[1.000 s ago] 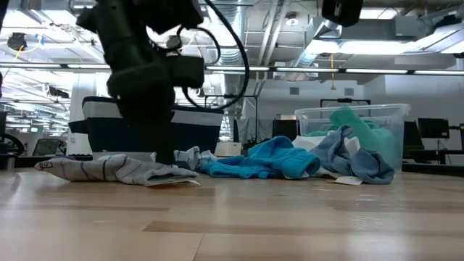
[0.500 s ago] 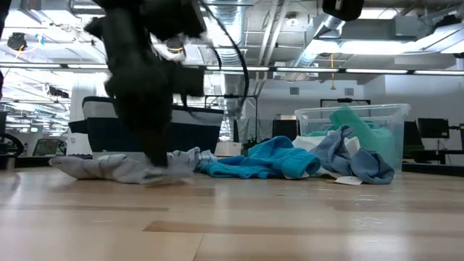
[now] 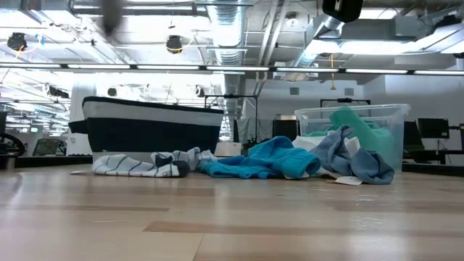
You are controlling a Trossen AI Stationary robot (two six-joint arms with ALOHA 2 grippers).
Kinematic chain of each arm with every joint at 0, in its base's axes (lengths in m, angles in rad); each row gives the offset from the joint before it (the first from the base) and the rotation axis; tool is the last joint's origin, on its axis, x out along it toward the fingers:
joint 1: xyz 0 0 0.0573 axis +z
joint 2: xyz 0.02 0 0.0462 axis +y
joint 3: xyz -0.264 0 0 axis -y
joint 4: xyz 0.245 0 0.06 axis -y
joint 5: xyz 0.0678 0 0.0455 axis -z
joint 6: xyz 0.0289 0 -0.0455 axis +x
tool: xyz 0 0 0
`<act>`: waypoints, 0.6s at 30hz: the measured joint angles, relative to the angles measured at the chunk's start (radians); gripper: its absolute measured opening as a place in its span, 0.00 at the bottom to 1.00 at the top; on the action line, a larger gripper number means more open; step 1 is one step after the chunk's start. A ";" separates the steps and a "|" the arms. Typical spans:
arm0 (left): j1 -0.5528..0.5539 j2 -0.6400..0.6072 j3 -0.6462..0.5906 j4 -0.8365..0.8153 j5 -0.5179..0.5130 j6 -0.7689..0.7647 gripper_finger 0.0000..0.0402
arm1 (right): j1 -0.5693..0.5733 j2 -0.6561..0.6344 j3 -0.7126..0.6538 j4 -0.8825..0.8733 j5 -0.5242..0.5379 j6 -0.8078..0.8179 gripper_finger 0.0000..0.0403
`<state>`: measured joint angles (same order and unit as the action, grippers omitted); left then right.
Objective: Pick & Place Cloths
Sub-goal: Put the gray striped sock into the transparent bin
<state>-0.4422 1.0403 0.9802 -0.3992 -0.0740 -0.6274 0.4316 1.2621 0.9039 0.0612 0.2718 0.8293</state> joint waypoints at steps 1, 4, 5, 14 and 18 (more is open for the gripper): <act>-0.044 -0.049 0.000 -0.001 0.019 -0.021 0.00 | 0.000 0.000 0.000 0.000 0.000 -0.001 0.63; -0.185 -0.156 0.000 -0.002 -0.022 -0.118 0.00 | 0.000 0.000 0.000 0.000 0.000 -0.006 0.63; -0.235 -0.175 0.001 -0.006 -0.061 -0.134 0.00 | 0.000 0.000 0.000 0.000 0.001 -0.014 0.63; -0.533 -0.052 -0.001 -0.205 -0.204 -0.266 0.00 | 0.000 0.002 0.000 -0.004 0.003 -0.028 0.63; -0.599 0.057 -0.001 -0.291 -0.206 -0.349 0.00 | -0.004 0.002 0.000 -0.050 0.007 -0.061 0.63</act>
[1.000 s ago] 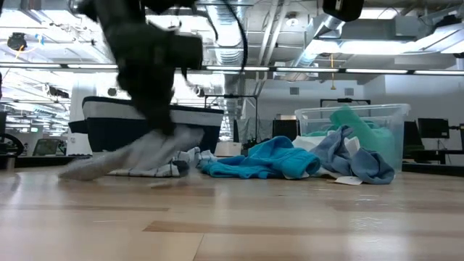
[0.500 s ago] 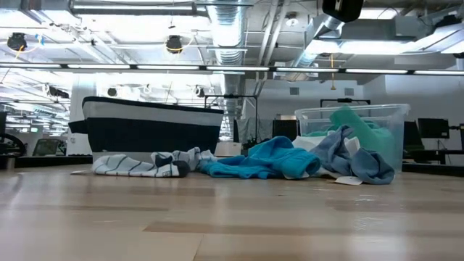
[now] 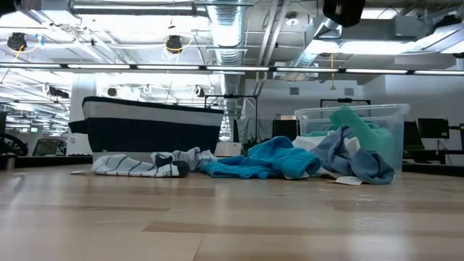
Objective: Pick & Place Cloths
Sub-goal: Put the gray striped sock into the transparent bin, then put the blue shorts into the white bin
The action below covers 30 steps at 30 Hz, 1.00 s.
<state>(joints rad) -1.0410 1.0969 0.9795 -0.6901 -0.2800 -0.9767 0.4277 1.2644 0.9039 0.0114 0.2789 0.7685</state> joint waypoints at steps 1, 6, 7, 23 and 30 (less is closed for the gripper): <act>-0.011 0.024 0.000 -0.010 0.000 -0.013 0.00 | -0.004 0.000 0.000 -0.014 0.007 -0.012 0.63; -0.048 0.125 0.000 -0.028 0.086 -0.088 0.00 | -0.053 0.001 0.000 -0.027 0.057 -0.121 0.63; -0.051 0.145 0.000 -0.028 0.109 -0.101 0.00 | -0.066 0.001 0.000 -0.024 0.066 -0.145 0.63; 0.002 0.244 0.000 -0.016 0.157 -0.214 0.23 | -0.242 0.117 0.018 -0.366 0.114 -0.096 0.63; 0.045 0.082 0.000 0.017 0.071 -0.218 0.50 | -0.294 0.329 0.207 -0.587 0.064 -0.225 0.63</act>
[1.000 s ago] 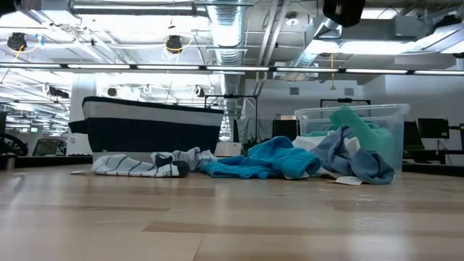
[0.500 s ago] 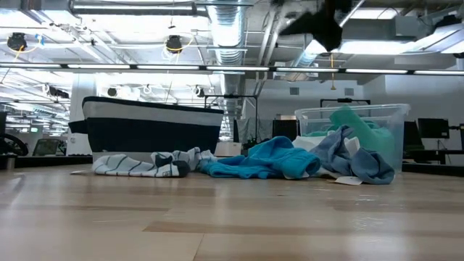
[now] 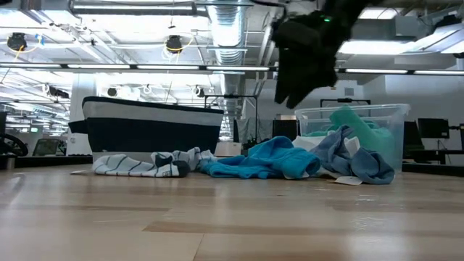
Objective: Pick & Place Cloths
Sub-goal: Put the blue shorts into the white bin
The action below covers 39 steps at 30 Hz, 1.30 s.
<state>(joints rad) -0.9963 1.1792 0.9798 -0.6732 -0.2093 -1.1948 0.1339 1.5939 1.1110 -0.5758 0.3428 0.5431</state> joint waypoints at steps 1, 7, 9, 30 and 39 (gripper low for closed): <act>0.008 -0.026 0.000 0.005 -0.025 -0.003 0.53 | -0.001 0.034 0.038 -0.040 -0.002 -0.026 0.63; 0.060 -0.176 0.000 0.052 -0.253 -0.005 0.64 | -0.010 0.221 0.213 -0.211 -0.048 -0.104 0.64; 0.065 -0.216 0.000 0.074 -0.318 0.027 0.65 | -0.014 0.275 0.234 -0.230 -0.095 -0.122 0.67; 0.066 -0.263 0.000 0.127 -0.540 0.152 0.66 | -0.044 0.446 0.284 -0.296 -0.208 -0.071 0.07; 0.066 -0.250 0.001 0.123 -0.608 0.158 0.66 | -0.060 0.166 0.438 -0.518 -0.036 -0.106 0.07</act>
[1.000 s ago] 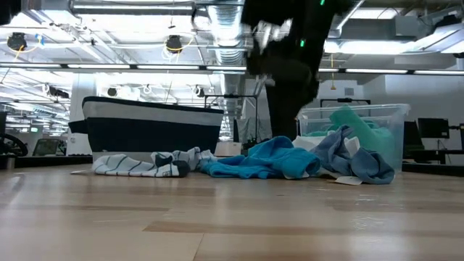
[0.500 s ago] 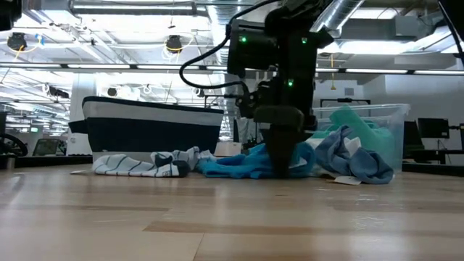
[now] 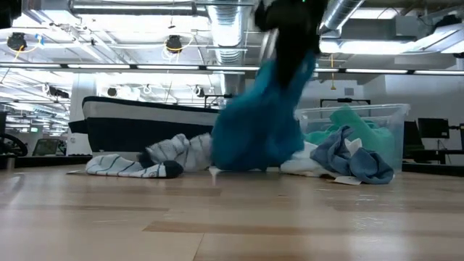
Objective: Pick & Place Cloths
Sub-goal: Put the blue shorts into the white bin
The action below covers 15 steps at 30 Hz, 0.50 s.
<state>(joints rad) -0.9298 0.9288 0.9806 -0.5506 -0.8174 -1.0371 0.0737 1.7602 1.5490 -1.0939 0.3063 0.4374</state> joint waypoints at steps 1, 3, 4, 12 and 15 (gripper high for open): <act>0.000 0.001 0.000 0.001 -0.006 0.008 0.66 | -0.012 -0.043 0.015 -0.029 0.032 0.000 0.07; 0.001 0.002 0.000 0.000 -0.023 0.012 0.66 | -0.047 -0.127 0.032 -0.080 0.104 0.014 0.07; 0.001 0.003 0.000 0.001 -0.030 0.012 0.66 | -0.072 -0.161 0.035 -0.102 0.136 0.029 0.07; 0.001 0.002 0.000 0.002 -0.042 0.012 0.66 | -0.332 -0.389 0.040 -0.139 0.230 0.101 0.07; 0.001 0.002 0.000 0.003 -0.042 0.012 0.66 | -0.414 -0.431 0.039 -0.137 0.254 0.101 0.07</act>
<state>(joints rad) -0.9291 0.9306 0.9806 -0.5472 -0.8593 -1.0248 -0.3402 1.3294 1.5883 -1.2308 0.5599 0.5383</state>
